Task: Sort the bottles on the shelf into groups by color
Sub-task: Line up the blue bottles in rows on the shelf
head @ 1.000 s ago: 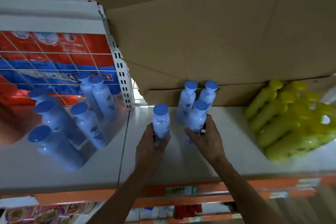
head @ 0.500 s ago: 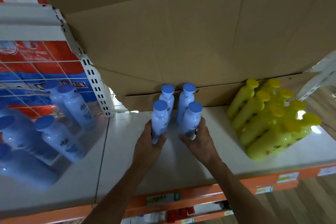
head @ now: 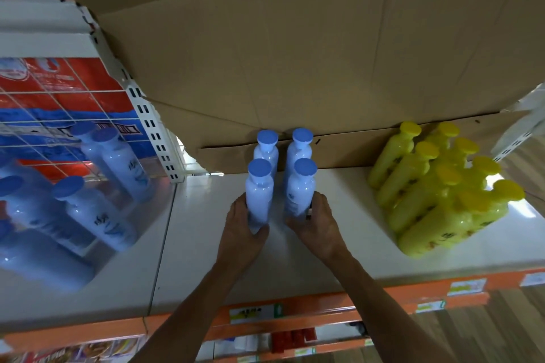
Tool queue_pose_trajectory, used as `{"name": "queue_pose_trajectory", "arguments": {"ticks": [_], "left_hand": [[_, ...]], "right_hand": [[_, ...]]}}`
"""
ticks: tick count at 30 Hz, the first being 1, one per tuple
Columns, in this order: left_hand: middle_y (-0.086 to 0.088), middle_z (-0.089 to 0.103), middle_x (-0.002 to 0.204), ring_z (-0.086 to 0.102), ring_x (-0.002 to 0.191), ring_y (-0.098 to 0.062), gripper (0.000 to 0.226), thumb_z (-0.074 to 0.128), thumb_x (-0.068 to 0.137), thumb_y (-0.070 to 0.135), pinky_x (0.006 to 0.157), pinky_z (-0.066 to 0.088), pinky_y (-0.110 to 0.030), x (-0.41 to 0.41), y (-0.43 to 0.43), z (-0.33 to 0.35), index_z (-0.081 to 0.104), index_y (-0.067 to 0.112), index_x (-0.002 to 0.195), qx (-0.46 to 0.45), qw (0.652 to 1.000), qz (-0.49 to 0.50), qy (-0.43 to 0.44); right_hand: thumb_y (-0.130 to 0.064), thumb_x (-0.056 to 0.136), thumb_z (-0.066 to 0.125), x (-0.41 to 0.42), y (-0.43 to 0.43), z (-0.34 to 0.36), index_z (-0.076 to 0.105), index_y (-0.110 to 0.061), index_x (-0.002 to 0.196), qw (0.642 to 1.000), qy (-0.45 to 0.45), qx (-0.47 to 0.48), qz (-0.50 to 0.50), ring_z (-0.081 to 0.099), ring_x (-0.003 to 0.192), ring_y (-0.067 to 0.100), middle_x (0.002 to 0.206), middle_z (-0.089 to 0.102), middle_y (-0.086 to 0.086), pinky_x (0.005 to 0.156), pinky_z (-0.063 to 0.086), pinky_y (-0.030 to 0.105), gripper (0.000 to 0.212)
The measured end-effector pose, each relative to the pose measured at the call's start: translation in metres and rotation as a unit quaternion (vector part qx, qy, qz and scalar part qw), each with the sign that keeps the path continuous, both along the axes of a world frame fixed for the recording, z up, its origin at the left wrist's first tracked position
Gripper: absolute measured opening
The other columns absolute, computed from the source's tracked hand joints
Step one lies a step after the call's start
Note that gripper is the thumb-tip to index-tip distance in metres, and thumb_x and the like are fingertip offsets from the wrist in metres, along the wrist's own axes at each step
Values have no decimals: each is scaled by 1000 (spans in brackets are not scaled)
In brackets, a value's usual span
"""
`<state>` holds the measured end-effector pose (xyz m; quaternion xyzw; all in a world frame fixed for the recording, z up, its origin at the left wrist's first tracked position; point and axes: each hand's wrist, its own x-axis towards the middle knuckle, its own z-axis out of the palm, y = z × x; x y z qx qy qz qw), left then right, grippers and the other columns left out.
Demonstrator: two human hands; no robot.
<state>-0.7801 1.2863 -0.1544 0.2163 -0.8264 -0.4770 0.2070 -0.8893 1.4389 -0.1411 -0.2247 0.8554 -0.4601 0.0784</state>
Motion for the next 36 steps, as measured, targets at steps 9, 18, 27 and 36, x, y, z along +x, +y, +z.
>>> {"name": "queue_pose_trajectory", "arguments": {"ticks": [9,18,27,36], "left_hand": [[0,57,112,56,103,-20,59,82,73,25,78,45,-31,-8,2,-3,54,14,123,-15,998,52,-31],[0,61,114,57,104,-23,66,78,68,42,83,52,-45,-20,8,-15,49,18,122,-47,995,75,-34],[7,62,120,55,111,-17,57,70,76,49,92,52,-39,-17,10,-22,52,28,126,-67,994,78,-24],[0,65,120,54,111,-25,55,77,78,38,89,48,-39,-26,19,-22,56,18,124,-100,986,126,-29]], "right_hand": [[-39,68,79,-5,-4,1,49,-19,115,999,14,40,-9,52,102,18,106,50,-6,79,48,39,60],[-48,67,77,-5,-1,-5,43,-25,123,999,-36,13,-35,53,106,17,116,54,-4,85,50,41,70],[-26,78,75,-6,0,-10,46,-20,128,999,22,42,-18,46,112,17,118,52,-3,87,42,28,58],[-29,82,73,-8,-1,-13,44,-18,128,996,59,55,-36,44,112,18,119,53,0,84,41,28,56]]}}
